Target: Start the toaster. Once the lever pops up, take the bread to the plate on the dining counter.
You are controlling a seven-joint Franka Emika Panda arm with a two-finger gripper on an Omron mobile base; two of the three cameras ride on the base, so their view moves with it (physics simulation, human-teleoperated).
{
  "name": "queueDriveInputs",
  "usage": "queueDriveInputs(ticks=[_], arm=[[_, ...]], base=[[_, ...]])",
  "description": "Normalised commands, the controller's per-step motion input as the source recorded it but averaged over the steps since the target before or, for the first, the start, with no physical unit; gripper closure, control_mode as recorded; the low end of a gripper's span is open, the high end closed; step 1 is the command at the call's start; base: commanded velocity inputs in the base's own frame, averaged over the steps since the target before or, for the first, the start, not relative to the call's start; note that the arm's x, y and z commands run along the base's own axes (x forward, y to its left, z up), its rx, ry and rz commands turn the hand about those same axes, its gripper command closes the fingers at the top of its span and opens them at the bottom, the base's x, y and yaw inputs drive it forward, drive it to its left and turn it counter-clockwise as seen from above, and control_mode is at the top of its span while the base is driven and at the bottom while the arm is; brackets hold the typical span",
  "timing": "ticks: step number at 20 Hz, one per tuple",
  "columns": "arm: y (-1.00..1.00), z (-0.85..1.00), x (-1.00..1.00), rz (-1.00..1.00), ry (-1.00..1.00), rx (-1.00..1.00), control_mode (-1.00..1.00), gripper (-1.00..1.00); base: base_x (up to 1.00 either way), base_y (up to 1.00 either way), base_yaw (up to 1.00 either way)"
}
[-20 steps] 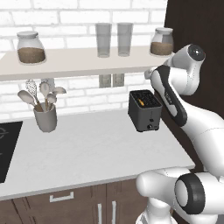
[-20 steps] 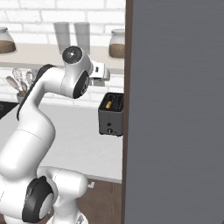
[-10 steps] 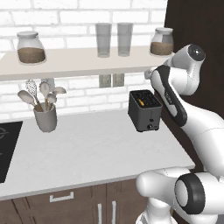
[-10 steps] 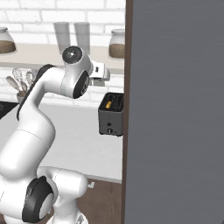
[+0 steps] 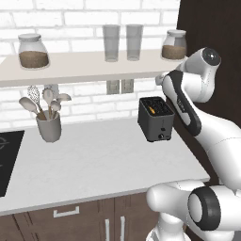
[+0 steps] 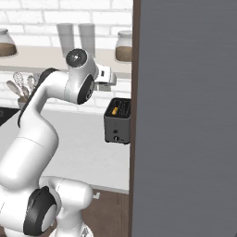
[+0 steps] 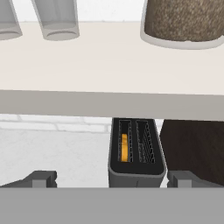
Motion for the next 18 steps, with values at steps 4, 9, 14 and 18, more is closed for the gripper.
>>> queueDriveInputs(ticks=[4,9,14,18], arm=[[0.00,0.00,0.00,0.00,0.00,0.00,-1.00,-1.00],[0.00,0.00,0.00,0.00,0.00,0.00,-1.00,-1.00],[0.00,0.00,0.00,0.00,0.00,0.00,-1.00,-1.00],[0.00,0.00,0.00,0.00,0.00,0.00,-1.00,-1.00]], base=[[0.00,0.00,0.00],[0.00,0.00,0.00],[0.00,0.00,0.00],[0.00,0.00,0.00]])
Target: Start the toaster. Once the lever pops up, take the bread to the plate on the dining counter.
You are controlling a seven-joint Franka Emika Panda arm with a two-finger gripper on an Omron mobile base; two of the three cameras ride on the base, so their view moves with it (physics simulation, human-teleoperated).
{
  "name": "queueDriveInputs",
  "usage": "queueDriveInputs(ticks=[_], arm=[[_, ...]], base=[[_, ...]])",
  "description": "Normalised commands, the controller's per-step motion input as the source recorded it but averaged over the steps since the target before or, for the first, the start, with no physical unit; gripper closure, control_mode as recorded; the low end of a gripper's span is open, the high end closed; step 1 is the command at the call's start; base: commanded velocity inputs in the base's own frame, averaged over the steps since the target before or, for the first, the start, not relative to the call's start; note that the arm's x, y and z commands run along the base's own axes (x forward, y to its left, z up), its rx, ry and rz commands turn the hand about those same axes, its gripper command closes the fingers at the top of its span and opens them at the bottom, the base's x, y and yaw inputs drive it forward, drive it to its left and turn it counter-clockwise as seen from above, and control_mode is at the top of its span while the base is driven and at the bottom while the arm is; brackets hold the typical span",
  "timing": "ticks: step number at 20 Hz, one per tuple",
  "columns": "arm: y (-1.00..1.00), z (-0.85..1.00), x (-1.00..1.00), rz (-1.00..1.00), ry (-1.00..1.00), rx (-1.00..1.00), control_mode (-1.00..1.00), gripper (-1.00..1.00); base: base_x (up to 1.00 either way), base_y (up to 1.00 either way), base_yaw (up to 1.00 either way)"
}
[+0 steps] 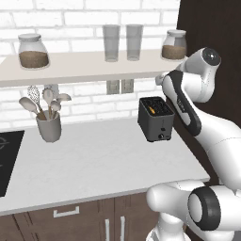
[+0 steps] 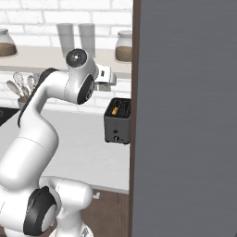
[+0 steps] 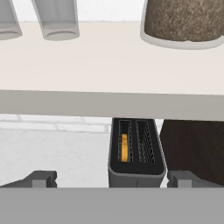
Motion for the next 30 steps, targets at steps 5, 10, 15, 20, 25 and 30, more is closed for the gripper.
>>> queueDriveInputs(ticks=[5,10,15,20,25,30], arm=[[0.00,0.00,0.00,0.00,0.00,0.00,-1.00,-1.00],[0.00,0.00,0.00,0.00,0.00,0.00,-1.00,-1.00],[0.00,0.00,0.00,0.00,0.00,0.00,-1.00,-1.00],[0.00,0.00,0.00,0.00,0.00,0.00,-1.00,-1.00],[0.00,0.00,0.00,0.00,0.00,0.00,-1.00,-1.00],[0.00,0.00,0.00,0.00,0.00,0.00,-1.00,-1.00]], base=[[0.00,0.00,0.00],[0.00,0.00,0.00],[0.00,0.00,0.00],[0.00,0.00,0.00],[0.00,0.00,0.00],[0.00,0.00,0.00]])
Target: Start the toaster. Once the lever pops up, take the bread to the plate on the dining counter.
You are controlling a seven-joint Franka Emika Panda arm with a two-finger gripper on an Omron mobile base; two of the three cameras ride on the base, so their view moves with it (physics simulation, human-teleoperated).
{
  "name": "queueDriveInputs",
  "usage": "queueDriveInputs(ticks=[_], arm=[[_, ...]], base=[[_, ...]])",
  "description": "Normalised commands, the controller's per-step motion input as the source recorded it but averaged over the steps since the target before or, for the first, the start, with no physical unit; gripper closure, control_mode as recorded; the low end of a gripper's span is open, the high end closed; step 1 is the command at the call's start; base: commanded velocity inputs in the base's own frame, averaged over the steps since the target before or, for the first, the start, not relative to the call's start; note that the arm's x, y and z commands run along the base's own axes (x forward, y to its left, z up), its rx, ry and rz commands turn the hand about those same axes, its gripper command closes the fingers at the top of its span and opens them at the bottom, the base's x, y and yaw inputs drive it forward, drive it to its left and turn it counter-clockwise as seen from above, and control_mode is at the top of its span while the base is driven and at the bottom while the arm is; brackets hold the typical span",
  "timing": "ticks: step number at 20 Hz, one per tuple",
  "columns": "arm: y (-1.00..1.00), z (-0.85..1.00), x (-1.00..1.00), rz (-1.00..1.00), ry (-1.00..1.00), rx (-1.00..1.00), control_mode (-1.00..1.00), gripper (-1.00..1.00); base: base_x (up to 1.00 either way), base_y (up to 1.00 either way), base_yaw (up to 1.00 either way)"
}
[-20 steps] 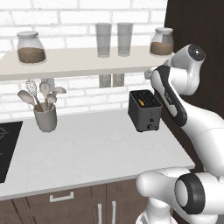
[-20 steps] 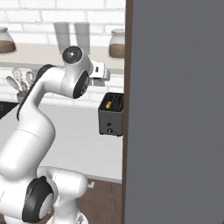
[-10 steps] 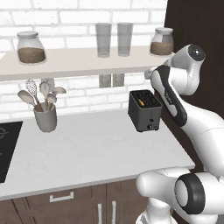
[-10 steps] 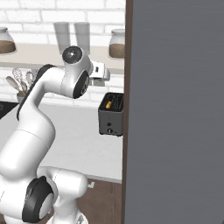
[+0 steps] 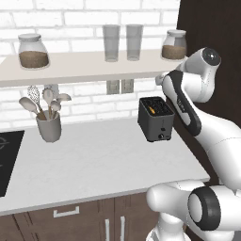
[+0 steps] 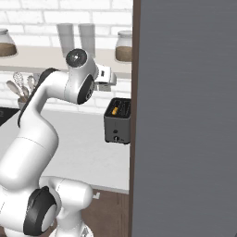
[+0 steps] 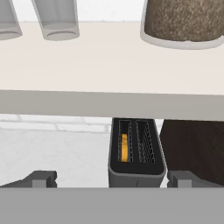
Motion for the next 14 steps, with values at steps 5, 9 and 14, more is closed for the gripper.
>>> queueDriveInputs(ticks=[5,9,14], arm=[[0.00,0.00,0.00,0.00,0.00,0.00,-1.00,-1.00],[0.00,0.00,0.00,0.00,0.00,0.00,-1.00,-1.00],[0.00,0.00,0.00,0.00,0.00,0.00,-1.00,-1.00]], base=[[0.00,0.00,0.00],[0.00,0.00,0.00],[0.00,0.00,0.00]])
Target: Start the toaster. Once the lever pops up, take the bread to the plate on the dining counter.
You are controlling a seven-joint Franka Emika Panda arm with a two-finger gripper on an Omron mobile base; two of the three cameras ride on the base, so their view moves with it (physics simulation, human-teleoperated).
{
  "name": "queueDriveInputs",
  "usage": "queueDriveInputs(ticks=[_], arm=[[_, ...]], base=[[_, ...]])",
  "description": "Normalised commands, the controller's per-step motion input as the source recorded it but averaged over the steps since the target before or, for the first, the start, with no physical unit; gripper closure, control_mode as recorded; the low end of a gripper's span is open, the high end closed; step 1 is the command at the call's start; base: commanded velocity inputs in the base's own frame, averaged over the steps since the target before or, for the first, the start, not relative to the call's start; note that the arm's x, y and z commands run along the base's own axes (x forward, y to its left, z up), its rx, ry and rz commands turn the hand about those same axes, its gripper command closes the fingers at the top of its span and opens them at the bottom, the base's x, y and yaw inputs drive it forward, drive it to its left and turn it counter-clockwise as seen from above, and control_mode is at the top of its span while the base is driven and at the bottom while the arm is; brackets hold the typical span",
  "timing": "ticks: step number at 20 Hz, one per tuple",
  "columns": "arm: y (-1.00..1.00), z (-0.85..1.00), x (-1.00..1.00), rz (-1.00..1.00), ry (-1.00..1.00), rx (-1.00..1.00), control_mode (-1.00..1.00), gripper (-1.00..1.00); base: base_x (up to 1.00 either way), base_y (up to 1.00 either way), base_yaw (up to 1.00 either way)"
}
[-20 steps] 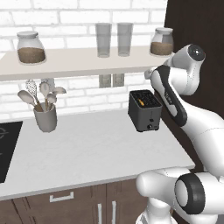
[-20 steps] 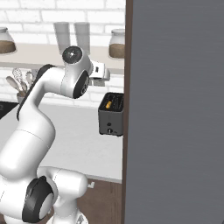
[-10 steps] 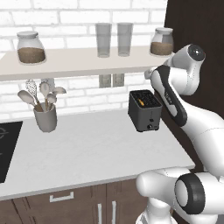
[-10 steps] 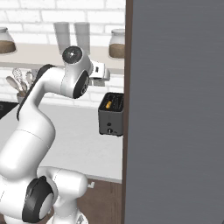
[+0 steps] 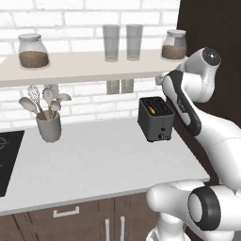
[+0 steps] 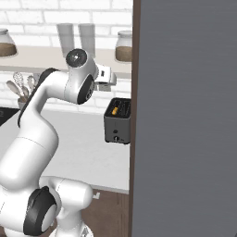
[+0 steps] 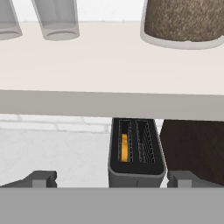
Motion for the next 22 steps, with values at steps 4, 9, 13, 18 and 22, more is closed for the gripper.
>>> queueDriveInputs(ticks=[4,9,13,18,22], arm=[[0.00,0.00,0.00,0.00,0.00,0.00,-1.00,-1.00],[0.00,0.00,0.00,0.00,0.00,0.00,-1.00,-1.00],[0.00,0.00,0.00,0.00,0.00,0.00,-1.00,-1.00],[0.00,0.00,0.00,0.00,0.00,0.00,-1.00,-1.00],[0.00,0.00,0.00,0.00,0.00,0.00,-1.00,-1.00]], base=[[0.00,0.00,0.00],[0.00,0.00,0.00],[0.00,0.00,0.00],[0.00,0.00,0.00],[0.00,0.00,0.00]])
